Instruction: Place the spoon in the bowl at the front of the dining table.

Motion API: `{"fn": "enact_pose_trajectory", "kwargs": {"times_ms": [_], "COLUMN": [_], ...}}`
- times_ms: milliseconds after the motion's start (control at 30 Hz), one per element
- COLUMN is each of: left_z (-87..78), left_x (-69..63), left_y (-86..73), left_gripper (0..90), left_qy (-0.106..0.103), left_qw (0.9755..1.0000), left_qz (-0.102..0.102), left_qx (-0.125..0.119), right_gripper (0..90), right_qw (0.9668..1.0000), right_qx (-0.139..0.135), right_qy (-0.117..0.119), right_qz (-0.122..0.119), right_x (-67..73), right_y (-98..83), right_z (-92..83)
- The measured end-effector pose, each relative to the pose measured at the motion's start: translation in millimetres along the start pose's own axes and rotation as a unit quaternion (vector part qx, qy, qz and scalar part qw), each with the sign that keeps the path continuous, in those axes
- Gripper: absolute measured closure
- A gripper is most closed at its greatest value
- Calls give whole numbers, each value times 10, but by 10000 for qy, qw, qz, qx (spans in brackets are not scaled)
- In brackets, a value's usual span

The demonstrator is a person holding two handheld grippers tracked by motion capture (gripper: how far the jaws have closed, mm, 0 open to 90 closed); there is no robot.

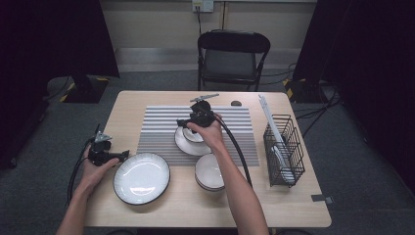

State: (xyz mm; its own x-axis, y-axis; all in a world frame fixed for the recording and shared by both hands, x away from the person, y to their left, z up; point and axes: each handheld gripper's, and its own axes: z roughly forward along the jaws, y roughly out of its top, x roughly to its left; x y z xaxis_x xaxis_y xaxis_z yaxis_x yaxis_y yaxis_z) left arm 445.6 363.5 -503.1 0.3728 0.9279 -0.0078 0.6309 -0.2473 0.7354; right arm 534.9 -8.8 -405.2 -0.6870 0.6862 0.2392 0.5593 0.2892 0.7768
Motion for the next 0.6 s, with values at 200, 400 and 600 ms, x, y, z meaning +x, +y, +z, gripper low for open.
{"fn": "enact_pose_trajectory", "kwargs": {"times_ms": [200, 400, 600], "left_z": [0, 0, 0], "left_x": [0, 0, -1], "left_y": [0, 0, 0], "left_gripper": [111, 111, 111], "left_qy": [1, -1, 0], "left_qw": [10000, 10000, 10000], "left_qz": [0, 0, -3], "left_qx": [0, -1, 3], "right_gripper": [313, 304, 301], "right_qw": [9999, 9995, 9988], "right_qx": [-116, -240, -376], "right_qy": [-74, -191, -311], "right_qz": [-27, 44, 40], "right_x": [6, -20, -50], "right_y": [-18, -60, -65], "right_z": [-138, -271, -417]}}
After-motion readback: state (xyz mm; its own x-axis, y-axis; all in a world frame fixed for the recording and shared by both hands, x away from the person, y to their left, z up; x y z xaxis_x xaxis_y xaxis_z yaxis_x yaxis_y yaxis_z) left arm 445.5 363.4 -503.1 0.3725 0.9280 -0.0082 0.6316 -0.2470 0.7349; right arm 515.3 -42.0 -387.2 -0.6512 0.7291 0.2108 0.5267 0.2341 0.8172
